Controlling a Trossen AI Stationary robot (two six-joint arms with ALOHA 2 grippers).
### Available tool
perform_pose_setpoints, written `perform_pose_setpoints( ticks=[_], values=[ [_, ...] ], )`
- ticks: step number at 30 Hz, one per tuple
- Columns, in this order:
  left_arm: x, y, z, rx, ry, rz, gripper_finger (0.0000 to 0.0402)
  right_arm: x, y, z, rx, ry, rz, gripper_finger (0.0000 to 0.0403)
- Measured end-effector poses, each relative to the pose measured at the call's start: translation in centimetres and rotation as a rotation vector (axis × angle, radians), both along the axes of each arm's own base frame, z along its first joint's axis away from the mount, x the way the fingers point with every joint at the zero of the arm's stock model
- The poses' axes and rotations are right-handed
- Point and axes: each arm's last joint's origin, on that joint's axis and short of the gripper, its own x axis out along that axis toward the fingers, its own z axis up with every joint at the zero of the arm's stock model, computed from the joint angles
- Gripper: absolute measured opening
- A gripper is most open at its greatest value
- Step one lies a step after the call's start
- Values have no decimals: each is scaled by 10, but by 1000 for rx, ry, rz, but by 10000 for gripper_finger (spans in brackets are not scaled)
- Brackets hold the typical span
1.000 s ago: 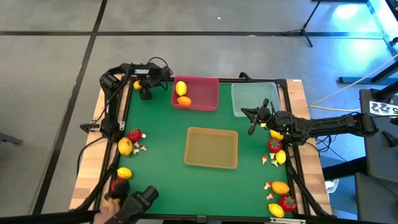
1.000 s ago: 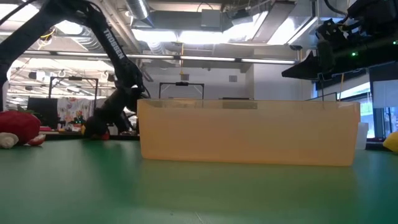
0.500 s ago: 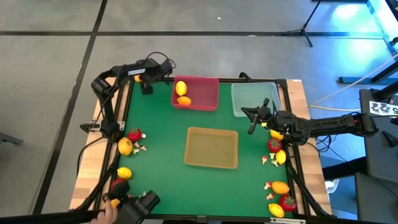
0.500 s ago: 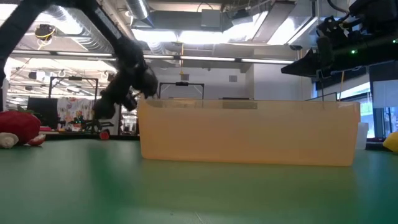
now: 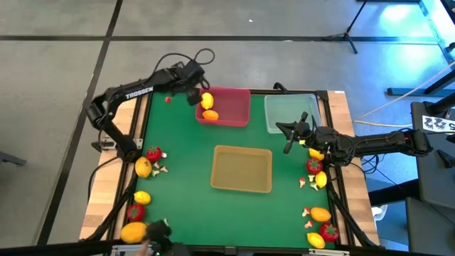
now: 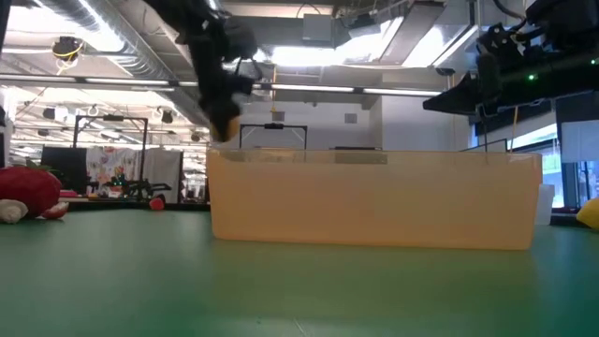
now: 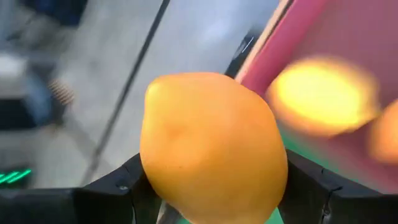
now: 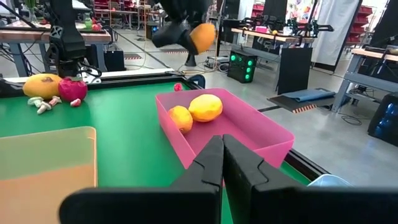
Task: Sort produce into baskets
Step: Put the yellow lemon into the red bin
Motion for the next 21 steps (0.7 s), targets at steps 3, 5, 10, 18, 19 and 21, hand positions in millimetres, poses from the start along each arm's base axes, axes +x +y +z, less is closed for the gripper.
perform_pose_setpoints(
  ticks=[3,5,10,18,19,21],
  values=[
    [13,-5,6,-33,-196,-42,240,0,0,0,0,-5,0,10],
    [22,-7,7,-66,-304,-56,247,0,0,0,0,-2,-1,10],
    [46,-4,-5,-127,-460,-72,260,0,0,0,0,-1,-1,10],
    [73,5,-55,-192,-423,-39,262,0,0,-1,1,15,0,10],
    [74,7,-61,-199,-415,-33,262,0,0,-2,1,19,0,10],
    [77,11,-71,-204,-407,-27,263,0,0,-2,1,22,0,10]
  ],
)
